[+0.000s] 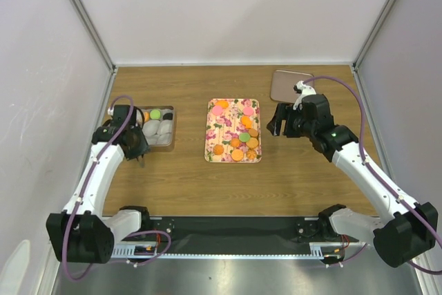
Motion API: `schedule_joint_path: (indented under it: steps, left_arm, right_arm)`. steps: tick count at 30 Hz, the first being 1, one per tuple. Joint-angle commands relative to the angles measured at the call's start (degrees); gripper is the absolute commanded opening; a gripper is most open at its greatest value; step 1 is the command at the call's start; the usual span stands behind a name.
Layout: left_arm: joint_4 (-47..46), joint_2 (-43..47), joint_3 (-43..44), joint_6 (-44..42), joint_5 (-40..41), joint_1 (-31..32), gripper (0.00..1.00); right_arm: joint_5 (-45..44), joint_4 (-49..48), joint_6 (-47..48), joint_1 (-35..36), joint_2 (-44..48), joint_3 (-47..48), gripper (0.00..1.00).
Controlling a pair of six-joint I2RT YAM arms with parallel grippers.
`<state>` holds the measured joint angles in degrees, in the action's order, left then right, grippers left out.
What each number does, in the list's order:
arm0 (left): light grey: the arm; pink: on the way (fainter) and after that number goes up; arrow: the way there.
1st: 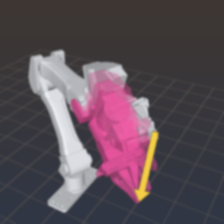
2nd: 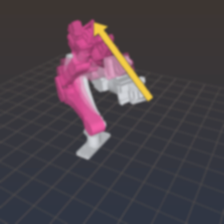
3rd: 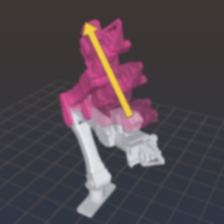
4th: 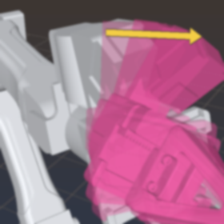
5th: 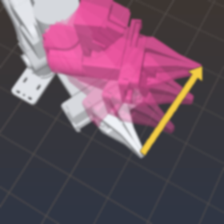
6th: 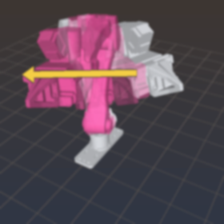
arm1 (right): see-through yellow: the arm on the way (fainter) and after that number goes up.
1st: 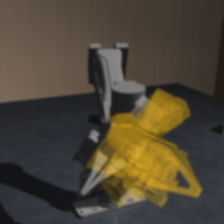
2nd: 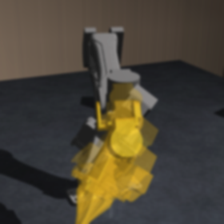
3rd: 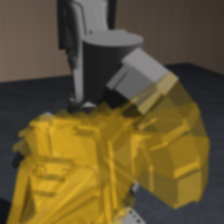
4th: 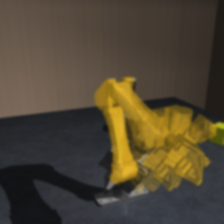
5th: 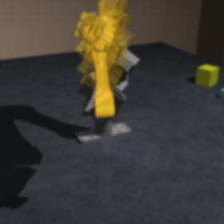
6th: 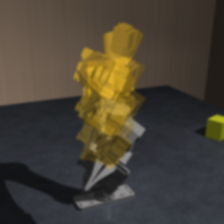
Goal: Pack the cookies
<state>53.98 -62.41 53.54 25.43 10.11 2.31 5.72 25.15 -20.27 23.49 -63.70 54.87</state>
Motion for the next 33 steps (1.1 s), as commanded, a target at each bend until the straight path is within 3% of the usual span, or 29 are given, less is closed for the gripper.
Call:
schedule_joint_path:
  steps: [1, 17, 33]
  left_arm:
    - [-3.5, -1.0, 0.1, -1.2, -0.9, -2.1, 0.35]
    - [-7.5, -4.4, -0.7, -2.9, -2.2, -5.0, 0.36]
    - [-7.3, -4.3, -0.1, -3.1, -1.1, -5.1, 0.47]
  right_arm:
    - [1.1, -1.9, 0.7, -0.4, 1.0, -0.1, 0.76]
    - [1.7, -1.9, 0.7, -1.2, 1.5, -0.6, 0.76]
    - [1.4, -1.9, 0.7, -1.3, 1.8, -0.7, 0.76]
